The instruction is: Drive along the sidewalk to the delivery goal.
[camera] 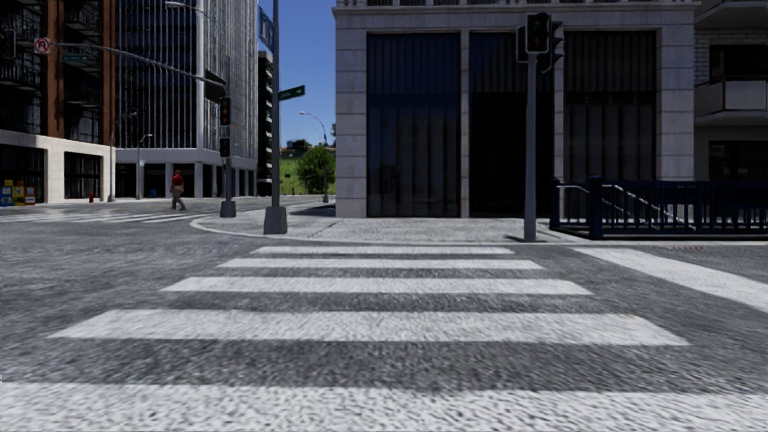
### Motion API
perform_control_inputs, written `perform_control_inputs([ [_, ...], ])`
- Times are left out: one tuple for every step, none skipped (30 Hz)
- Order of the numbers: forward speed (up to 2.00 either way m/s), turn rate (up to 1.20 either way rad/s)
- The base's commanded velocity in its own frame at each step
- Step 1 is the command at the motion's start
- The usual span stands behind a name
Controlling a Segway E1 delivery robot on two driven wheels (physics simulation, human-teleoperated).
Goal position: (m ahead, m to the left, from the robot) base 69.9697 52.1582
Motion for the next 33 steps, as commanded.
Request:
perform_control_inputs([
  [2.0, 0.0],
  [2.0, 0.0],
  [2.0, 0.0],
  [2.0, 0.0],
  [2.0, 0.0],
  [2.0, 0.0],
  [2.0, 0.0],
  [2.0, 0.0],
  [2.0, 0.0],
  [2.0, 0.0],
  [2.0, 0.0],
  [2.0, 0.0],
  [2.0, 0.0],
  [2.0, 0.0],
  [2.0, 0.0],
  [2.0, 0.0],
  [2.0, 0.0],
  [2.0, 0.0],
  [2.0, 0.0],
  [2.0, 0.0],
  [2.0, 0.0],
  [2.0, 0.0],
  [2.0, 0.0],
  [2.0, 0.0],
  [2.0, 0.0],
  [2.0, 0.0],
  [2.0, 0.0],
  [2.0, 0.0],
  [2.0, 0.0],
  [2.0, 0.0],
  [2.0, 0.0],
  [2.0, 0.0],
  [2.0, 0.0],
])
